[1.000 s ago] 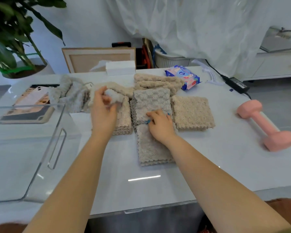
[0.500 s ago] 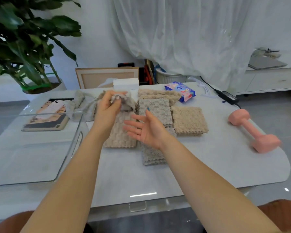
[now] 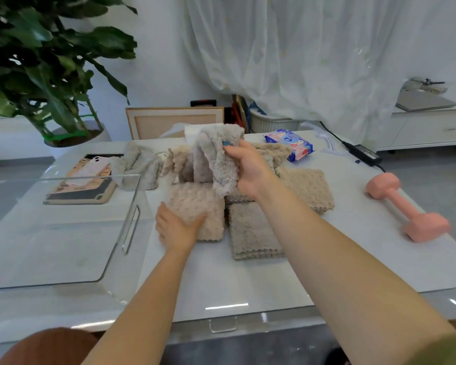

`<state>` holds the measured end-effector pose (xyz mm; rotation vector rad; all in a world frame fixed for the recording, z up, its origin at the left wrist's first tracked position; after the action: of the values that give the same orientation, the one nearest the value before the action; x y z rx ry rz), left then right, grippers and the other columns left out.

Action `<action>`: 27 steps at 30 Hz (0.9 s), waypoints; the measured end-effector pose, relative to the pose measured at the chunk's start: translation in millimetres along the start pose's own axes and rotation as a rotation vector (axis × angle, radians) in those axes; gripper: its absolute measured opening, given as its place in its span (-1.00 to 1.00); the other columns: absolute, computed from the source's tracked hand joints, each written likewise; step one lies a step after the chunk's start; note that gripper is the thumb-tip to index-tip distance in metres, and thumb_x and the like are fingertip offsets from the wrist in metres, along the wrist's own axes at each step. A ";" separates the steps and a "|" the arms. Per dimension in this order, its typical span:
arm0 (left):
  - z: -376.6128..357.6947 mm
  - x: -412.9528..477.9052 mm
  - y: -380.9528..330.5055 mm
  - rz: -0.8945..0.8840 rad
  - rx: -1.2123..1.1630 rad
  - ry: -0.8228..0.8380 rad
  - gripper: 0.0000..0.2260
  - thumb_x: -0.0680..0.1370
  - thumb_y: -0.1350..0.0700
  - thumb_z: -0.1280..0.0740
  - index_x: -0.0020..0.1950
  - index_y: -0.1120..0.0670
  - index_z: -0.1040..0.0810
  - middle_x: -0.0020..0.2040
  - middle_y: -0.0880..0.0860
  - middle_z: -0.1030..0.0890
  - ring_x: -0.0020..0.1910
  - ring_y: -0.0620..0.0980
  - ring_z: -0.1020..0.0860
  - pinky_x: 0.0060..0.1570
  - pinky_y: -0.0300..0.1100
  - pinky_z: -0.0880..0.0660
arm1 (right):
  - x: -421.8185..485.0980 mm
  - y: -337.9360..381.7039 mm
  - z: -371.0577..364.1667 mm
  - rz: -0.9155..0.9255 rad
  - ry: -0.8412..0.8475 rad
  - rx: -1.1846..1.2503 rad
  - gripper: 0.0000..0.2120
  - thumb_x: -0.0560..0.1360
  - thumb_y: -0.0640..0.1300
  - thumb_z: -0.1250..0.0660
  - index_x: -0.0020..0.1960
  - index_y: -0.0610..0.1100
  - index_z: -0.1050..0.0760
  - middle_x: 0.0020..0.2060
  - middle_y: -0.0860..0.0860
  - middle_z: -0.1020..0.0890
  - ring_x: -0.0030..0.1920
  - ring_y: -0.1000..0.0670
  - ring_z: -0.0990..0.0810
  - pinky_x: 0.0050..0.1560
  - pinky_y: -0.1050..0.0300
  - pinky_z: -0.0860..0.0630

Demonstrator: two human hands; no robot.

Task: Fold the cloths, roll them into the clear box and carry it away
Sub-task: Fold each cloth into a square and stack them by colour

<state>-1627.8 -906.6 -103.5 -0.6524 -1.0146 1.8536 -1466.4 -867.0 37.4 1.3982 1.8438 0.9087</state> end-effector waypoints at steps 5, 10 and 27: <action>-7.8 53.5 6.6 0.047 -0.172 0.099 -0.07 0.25 -0.01 -0.61 0.47 0.15 -0.18 0.37 0.12 -0.40 0.36 0.13 -0.39 0.33 0.04 -0.35 | -25.1 44.8 42.7 0.173 -0.052 0.404 -0.71 0.36 -0.27 -0.20 0.06 -0.23 -0.51 -0.15 -0.13 -0.61 -0.12 -0.10 -0.58 0.08 0.04 -0.48; -7.7 76.6 10.3 0.113 -0.281 0.121 -0.41 0.33 0.11 -0.57 0.31 0.20 -0.49 0.23 0.11 -0.56 0.21 0.07 -0.52 0.22 -0.07 -0.44 | -86.6 35.7 159.8 0.292 -0.507 0.423 -0.88 0.15 -0.26 -0.21 -0.31 -0.13 -0.40 -0.53 -0.02 -0.47 -0.54 0.02 -0.45 -0.48 0.36 -0.37; -16.0 98.4 -13.5 0.038 -0.071 -0.181 -0.42 0.50 0.01 -0.40 0.40 0.24 -0.29 0.37 0.27 -0.36 0.31 0.21 -0.39 0.30 -0.04 -0.31 | -138.6 -25.5 262.6 0.103 -1.067 -0.769 -0.87 0.35 0.00 -0.12 -0.23 -0.05 -0.33 -0.14 0.04 -0.40 -0.11 -0.07 -0.38 0.01 -0.03 -0.32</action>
<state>-1654.5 -809.6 -103.1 -0.5555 -1.1971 1.9441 -1233.0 -968.9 -117.4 1.1059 0.5330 0.5970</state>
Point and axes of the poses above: each hand's wrist, its own x-axis towards the middle knuckle, its own z-axis out of the back of the hand, y = z × x, the point moved 6 cm from there along x, towards the middle knuckle
